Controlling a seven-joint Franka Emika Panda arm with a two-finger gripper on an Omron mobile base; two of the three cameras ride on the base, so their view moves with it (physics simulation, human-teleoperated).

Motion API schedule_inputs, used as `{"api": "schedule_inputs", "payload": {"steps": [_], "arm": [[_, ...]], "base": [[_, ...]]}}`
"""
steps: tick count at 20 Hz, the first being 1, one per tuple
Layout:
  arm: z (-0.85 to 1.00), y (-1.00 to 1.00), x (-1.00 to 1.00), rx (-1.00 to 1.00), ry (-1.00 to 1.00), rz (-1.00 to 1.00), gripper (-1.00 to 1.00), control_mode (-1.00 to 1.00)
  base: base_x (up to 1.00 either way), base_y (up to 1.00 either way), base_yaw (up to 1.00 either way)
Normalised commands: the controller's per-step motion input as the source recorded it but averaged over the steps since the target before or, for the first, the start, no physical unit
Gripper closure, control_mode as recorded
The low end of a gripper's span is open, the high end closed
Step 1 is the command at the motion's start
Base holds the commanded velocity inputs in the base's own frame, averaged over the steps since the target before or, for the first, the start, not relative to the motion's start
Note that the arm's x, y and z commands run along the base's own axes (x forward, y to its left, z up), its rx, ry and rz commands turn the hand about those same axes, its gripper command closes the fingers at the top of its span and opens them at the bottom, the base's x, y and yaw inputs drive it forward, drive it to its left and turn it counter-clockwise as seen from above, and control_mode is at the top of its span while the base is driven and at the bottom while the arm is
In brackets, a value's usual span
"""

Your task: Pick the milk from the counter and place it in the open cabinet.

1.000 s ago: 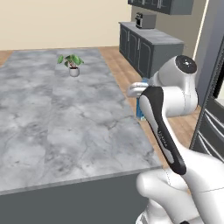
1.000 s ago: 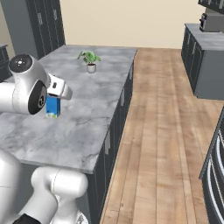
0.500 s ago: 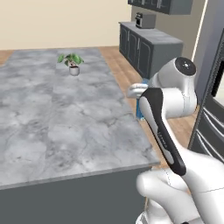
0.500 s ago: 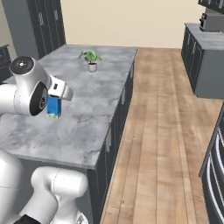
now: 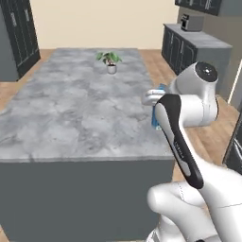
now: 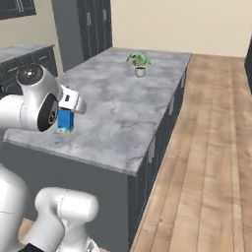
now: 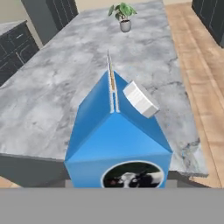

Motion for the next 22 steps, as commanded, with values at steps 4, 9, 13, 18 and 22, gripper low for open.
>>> {"api": "schedule_inputs", "payload": {"steps": [4, 9, 13, 18, 22], "arm": [[0.00, 0.00, 0.00, 0.00, 0.00, 0.00, 1.00, 1.00], [0.00, 0.00, 0.00, 0.00, 0.00, 0.00, 1.00, 1.00], [0.00, 0.00, 0.00, 0.00, 0.00, 0.00, 1.00, 1.00], [0.00, 0.00, 0.00, 0.00, 0.00, 0.00, 1.00, 1.00], [0.00, 0.00, 0.00, 0.00, 0.00, 0.00, 1.00, 1.00]], "base": [[0.00, 0.36, 0.95], [0.00, 0.09, 0.93], [0.23, 0.00, 0.86], [0.19, 0.00, 0.81], [0.41, -0.38, 0.69]]}}
